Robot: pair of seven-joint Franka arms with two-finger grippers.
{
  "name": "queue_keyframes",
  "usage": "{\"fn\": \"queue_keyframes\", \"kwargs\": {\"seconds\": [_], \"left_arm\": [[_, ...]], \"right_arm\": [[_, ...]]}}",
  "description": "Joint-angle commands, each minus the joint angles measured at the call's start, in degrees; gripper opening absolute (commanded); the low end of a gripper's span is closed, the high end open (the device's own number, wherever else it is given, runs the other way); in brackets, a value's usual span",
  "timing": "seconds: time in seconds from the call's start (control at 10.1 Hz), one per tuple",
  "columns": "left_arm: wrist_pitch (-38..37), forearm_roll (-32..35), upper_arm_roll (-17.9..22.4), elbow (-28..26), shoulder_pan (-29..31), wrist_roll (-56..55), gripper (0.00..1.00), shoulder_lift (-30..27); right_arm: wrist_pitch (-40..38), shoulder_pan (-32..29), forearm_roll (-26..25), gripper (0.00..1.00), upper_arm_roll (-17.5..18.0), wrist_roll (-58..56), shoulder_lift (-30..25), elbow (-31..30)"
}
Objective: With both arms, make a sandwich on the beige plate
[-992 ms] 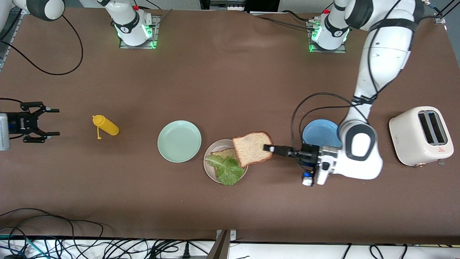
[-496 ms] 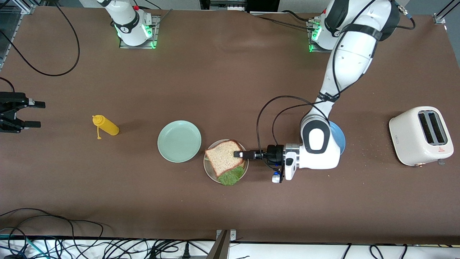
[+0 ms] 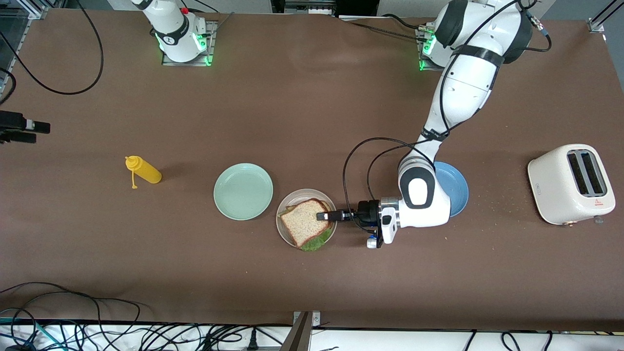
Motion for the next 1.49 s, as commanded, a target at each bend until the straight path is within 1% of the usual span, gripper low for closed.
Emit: {"fn": "queue_keyframes", "kwargs": {"seconds": [0.0,0.1,0.2,0.3,0.4,0.5,0.69,0.89,0.99,1.09,1.29,1.39], "left_arm": [[3.5,-1.4,0.9,0.4,-1.9,4.0,0.37,0.7],[4.4,-1.6,0.9,0.4,-2.1,6.9,0.60,0.9],[4.5,-1.7,0.9,0.3,-1.9,7.8,0.90,0.8],[4.7,-1.5,1.3,-0.2,-1.9,7.8,1.00,0.8],[4.7,-0.9,1.5,-0.5,-1.7,7.9,1.00,0.8],[4.7,0.9,1.7,-0.6,-1.3,7.8,1.00,0.6],[4.7,3.0,1.7,-1.2,-0.1,7.0,1.00,0.0],[4.4,3.3,1.7,-1.6,0.4,5.6,1.00,-0.9],[4.1,3.5,1.8,-1.7,1.0,2.7,1.00,-1.7],[4.1,6.4,2.3,-1.8,1.1,-1.9,1.00,-2.9],[3.1,17.9,2.3,-1.5,3.5,-15.3,1.00,-6.4],[2.7,23.2,2.3,-1.7,5.1,-18.6,1.00,-7.3]], "right_arm": [[3.6,0.9,-17.7,1.00,7.8,3.6,-7.3,-2.6],[5.9,0.9,-25.8,1.00,11.6,3.7,-10.8,-6.6],[10.4,0.9,-28.8,1.00,13.1,3.9,-15.6,-14.7],[15.8,0.8,-28.7,1.00,13.2,4.6,-20.4,-22.5],[17.7,0.8,-28.6,1.00,13.4,5.3,-21.4,-23.9],[18.0,1.4,-28.6,1.00,13.6,6.1,-20.9,-23.5],[17.6,1.7,-28.5,1.00,14.3,6.3,-19.9,-23.6],[15.4,1.3,-28.5,1.00,14.0,6.2,-19.7,-23.6],[15.4,1.0,-28.5,1.00,13.8,6.2,-19.8,-23.6],[14.8,0.7,-28.5,1.00,13.1,6.1,-19.8,-23.5],[13.9,0.7,-28.5,1.00,10.4,6.1,-19.9,-23.5],[13.5,0.7,-28.5,1.00,9.8,6.1,-19.9,-23.5]]}}
